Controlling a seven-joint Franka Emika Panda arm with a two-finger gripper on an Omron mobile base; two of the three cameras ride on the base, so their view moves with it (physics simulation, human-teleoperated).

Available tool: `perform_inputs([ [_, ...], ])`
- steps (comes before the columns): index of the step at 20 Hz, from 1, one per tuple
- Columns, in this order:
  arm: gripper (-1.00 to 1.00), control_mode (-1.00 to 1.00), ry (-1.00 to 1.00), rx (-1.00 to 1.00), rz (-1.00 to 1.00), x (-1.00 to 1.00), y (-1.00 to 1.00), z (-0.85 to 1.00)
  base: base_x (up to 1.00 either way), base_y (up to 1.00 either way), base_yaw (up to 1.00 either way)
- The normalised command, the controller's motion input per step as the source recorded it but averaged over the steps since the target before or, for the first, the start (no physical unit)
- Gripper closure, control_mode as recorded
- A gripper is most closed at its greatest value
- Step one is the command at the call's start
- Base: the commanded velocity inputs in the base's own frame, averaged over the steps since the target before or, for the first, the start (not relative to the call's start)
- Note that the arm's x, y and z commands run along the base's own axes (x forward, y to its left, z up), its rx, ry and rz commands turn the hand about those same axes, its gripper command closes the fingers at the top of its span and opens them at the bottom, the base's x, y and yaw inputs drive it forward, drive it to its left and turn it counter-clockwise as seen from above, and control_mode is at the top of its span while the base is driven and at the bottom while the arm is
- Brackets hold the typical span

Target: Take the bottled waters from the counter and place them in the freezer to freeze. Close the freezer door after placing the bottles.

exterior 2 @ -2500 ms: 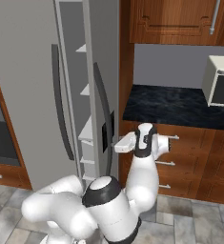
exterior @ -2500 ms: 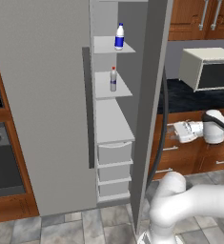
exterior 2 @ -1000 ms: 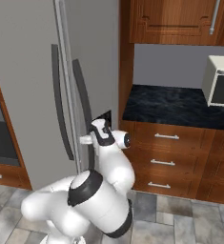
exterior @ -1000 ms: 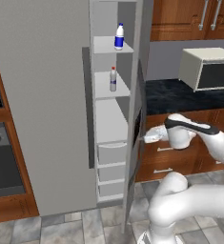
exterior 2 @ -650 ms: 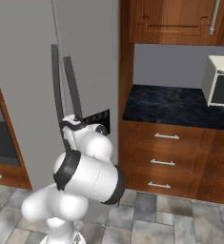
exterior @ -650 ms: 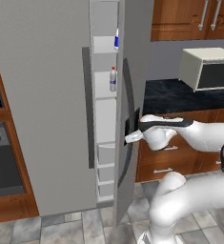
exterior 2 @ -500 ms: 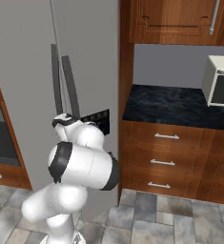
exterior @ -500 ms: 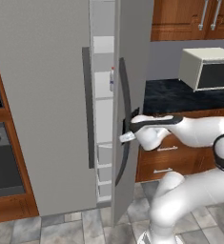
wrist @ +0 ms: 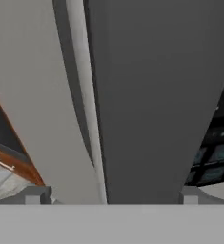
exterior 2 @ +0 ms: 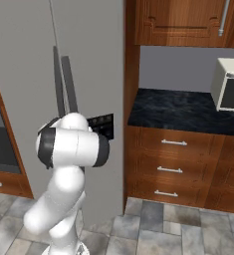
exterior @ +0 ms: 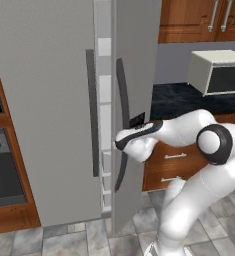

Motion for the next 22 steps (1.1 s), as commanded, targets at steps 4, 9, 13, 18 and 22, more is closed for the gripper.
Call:
perform_inputs([
  [4,-1.00,-1.00,0.06,-0.09,-0.09,0.19,0.18,0.20,0.00,0.00,0.00],
  [9,-1.00,-1.00,0.12,-0.09,-0.10,0.32,0.26,0.39,0.00,0.00,0.00],
  [13,-1.00,-1.00,0.16,-0.12,-0.05,0.31,0.19,0.43,0.00,0.00,0.00],
  [18,-1.00,-1.00,0.22,-0.16,-0.06,0.38,0.29,0.47,0.00,0.00,0.00],
  [22,-1.00,-1.00,0.26,-0.17,-0.16,0.46,0.36,0.30,0.00,0.00,0.00],
])
